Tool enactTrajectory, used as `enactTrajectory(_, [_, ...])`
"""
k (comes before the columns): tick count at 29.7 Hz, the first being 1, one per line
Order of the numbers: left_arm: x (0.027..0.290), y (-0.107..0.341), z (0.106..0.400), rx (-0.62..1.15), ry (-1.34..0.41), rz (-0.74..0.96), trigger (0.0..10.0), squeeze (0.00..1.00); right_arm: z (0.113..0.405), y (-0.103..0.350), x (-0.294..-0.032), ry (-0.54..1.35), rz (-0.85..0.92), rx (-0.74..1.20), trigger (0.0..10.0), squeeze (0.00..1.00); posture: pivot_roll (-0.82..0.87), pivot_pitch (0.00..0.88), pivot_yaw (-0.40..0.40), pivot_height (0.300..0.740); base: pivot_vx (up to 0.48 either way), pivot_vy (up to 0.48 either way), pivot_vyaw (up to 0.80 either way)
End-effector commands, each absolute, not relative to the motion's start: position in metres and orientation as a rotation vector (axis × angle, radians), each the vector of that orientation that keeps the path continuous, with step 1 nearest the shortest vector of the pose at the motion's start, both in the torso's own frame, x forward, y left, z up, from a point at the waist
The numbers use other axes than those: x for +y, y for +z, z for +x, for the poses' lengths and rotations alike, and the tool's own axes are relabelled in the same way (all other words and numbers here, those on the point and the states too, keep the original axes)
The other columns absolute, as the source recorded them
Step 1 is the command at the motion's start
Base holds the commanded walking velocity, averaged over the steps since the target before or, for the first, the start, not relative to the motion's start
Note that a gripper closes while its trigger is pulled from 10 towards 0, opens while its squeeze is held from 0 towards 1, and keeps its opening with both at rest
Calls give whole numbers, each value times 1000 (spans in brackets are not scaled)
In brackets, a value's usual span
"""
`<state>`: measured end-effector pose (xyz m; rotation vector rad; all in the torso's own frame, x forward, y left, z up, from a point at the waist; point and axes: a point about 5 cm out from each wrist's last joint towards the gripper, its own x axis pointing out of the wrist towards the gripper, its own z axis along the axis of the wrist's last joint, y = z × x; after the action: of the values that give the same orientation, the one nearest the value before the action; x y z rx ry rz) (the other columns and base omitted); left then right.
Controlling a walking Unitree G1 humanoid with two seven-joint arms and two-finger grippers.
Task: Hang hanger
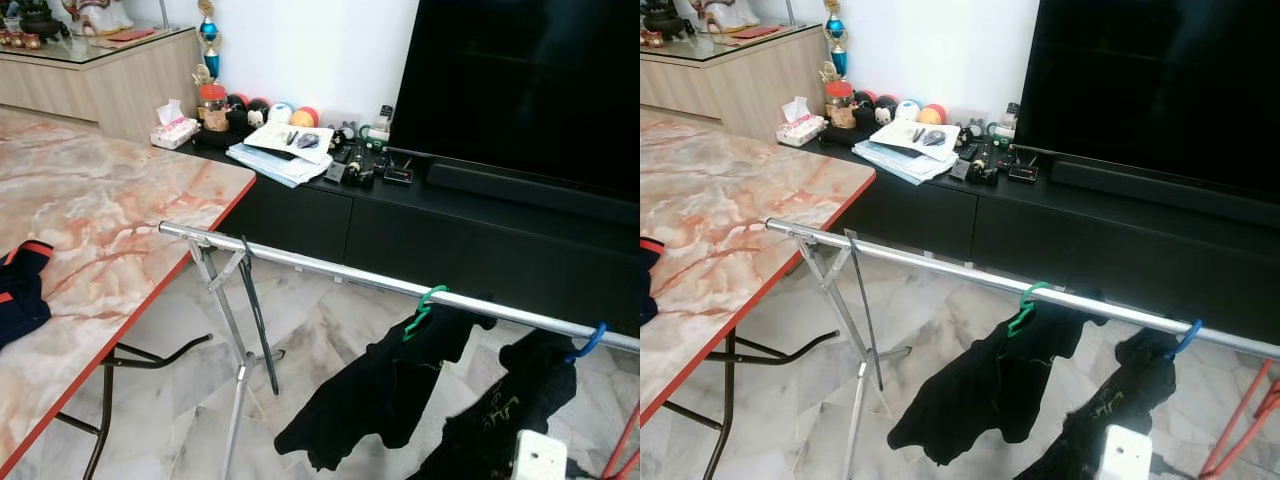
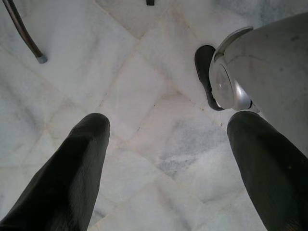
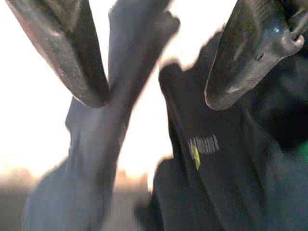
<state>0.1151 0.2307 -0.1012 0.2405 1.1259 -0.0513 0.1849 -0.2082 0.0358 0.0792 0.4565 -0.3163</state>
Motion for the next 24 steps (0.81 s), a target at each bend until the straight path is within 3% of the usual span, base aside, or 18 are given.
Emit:
enactTrajectory(1, [235,-102,110,1155,-57,253,10000,0,190,54,-208,-323,54,353,10000,0,145,0,-49,740,0,0,0])
enactTrajectory(4, [241,-100,110,1156,-50,256,10000,0,195,73,-212,-381,55,251,10000,0,147,0,-44,740,0,0,0])
enactTrajectory(12, [243,-100,111,1159,-46,259,10000,0,215,61,-218,-426,81,325,10000,0,151,0,-39,740,0,0,0])
enactTrajectory(24, [211,-101,134,1134,-75,249,10000,0,237,52,-222,-511,81,383,10000,0,174,0,-44,740,0,0,0])
